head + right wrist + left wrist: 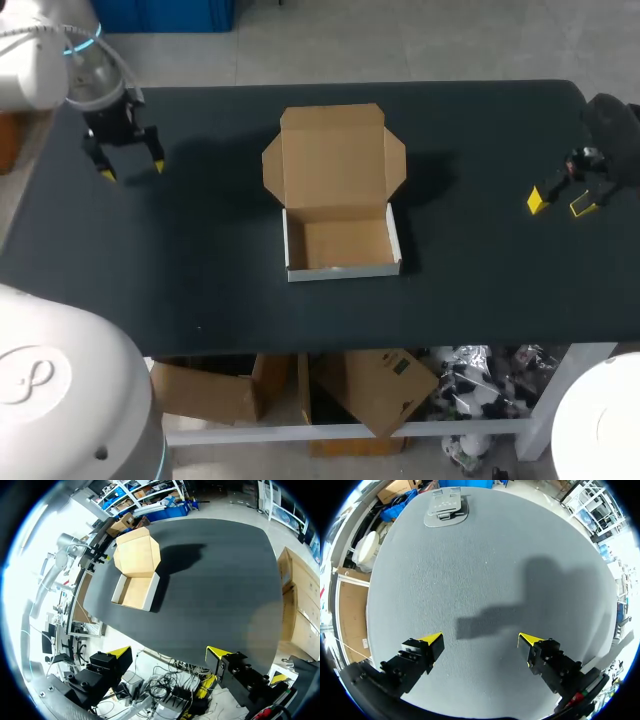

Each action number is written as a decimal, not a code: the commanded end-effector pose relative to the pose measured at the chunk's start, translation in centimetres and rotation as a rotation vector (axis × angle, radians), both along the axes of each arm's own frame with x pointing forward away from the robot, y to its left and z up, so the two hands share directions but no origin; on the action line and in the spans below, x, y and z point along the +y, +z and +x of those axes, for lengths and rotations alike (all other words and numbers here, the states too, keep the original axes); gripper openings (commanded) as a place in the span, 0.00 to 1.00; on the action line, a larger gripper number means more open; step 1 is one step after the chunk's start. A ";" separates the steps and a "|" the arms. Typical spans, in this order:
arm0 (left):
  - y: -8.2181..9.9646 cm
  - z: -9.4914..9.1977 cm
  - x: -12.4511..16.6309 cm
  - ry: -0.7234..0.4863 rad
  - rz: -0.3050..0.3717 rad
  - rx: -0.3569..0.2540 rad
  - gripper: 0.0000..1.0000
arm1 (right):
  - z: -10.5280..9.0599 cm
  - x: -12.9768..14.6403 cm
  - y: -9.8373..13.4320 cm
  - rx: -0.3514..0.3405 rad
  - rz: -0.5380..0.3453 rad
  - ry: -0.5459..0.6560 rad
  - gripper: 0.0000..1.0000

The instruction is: Assemble the packaging by folding the flat box into shape, placing the metal phone stand inside, and closing the box properly

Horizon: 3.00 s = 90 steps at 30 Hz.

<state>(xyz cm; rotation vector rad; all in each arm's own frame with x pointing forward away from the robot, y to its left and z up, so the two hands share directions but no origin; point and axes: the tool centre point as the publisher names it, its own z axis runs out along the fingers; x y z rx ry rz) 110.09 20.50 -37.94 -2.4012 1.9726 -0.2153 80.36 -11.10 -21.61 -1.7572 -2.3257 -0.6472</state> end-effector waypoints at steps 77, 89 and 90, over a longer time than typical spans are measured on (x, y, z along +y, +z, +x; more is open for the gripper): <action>-1.8 14.9 7.5 -0.008 0.029 0.053 1.00 | -0.1 -0.1 0.2 0.003 -0.001 0.001 1.00; -2.0 16.4 8.0 0.006 0.037 0.055 1.00 | -0.1 -0.1 0.2 0.003 -0.001 0.001 1.00; -2.0 16.5 8.1 0.007 0.037 0.055 1.00 | -0.1 -0.1 0.2 0.003 -0.001 0.001 1.00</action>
